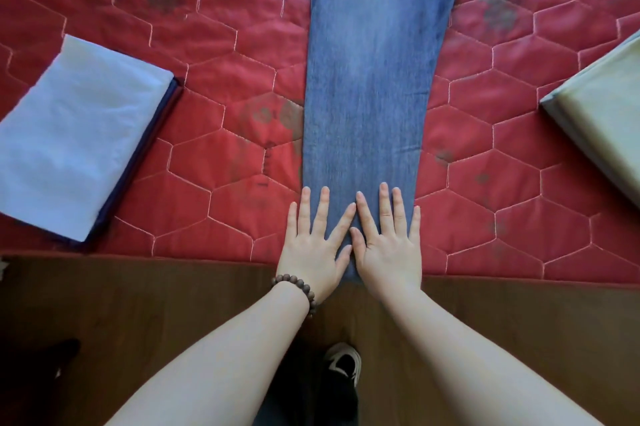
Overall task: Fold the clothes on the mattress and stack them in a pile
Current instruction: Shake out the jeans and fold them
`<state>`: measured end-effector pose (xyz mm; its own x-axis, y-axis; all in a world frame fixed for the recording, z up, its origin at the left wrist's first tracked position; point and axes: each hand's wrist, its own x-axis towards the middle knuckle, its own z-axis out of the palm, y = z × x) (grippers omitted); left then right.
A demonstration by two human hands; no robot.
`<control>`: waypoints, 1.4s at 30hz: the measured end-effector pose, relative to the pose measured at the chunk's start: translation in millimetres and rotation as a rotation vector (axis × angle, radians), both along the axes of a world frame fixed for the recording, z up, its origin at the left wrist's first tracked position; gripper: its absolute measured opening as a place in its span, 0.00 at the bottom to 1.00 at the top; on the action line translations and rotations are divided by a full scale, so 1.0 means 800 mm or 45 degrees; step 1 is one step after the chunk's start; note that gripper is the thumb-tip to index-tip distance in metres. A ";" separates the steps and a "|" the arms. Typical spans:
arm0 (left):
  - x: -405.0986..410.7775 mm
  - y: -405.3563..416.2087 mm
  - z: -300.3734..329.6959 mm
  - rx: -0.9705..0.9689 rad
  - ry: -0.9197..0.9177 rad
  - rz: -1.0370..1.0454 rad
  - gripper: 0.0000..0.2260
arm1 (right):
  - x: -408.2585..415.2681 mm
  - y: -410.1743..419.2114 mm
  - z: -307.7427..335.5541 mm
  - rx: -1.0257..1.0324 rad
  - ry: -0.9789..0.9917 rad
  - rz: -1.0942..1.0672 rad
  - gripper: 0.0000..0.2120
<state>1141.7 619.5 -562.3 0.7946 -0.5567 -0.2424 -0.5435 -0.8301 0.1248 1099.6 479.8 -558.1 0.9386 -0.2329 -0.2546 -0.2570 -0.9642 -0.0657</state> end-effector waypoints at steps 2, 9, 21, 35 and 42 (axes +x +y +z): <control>-0.020 0.006 -0.004 0.010 0.011 0.006 0.28 | -0.015 0.008 -0.003 -0.008 -0.012 -0.004 0.27; -0.052 0.024 0.020 -0.043 0.106 -0.035 0.27 | -0.050 0.029 0.015 0.033 0.061 -0.006 0.28; 0.018 -0.007 0.061 -0.900 0.615 0.804 0.17 | 0.009 -0.006 0.058 0.934 -0.192 -1.049 0.30; -0.025 0.023 0.053 -0.808 0.520 1.173 0.07 | -0.049 -0.007 0.055 1.101 -0.282 -1.024 0.06; -0.049 0.042 0.052 -0.900 0.670 1.206 0.09 | -0.088 -0.017 0.054 1.397 0.062 -1.003 0.07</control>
<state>1102.6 653.5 -520.5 0.8472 0.0321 -0.5302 0.4645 -0.5290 0.7102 1029.5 466.4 -514.9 0.6353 -0.3574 -0.6846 -0.7373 -0.0170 -0.6754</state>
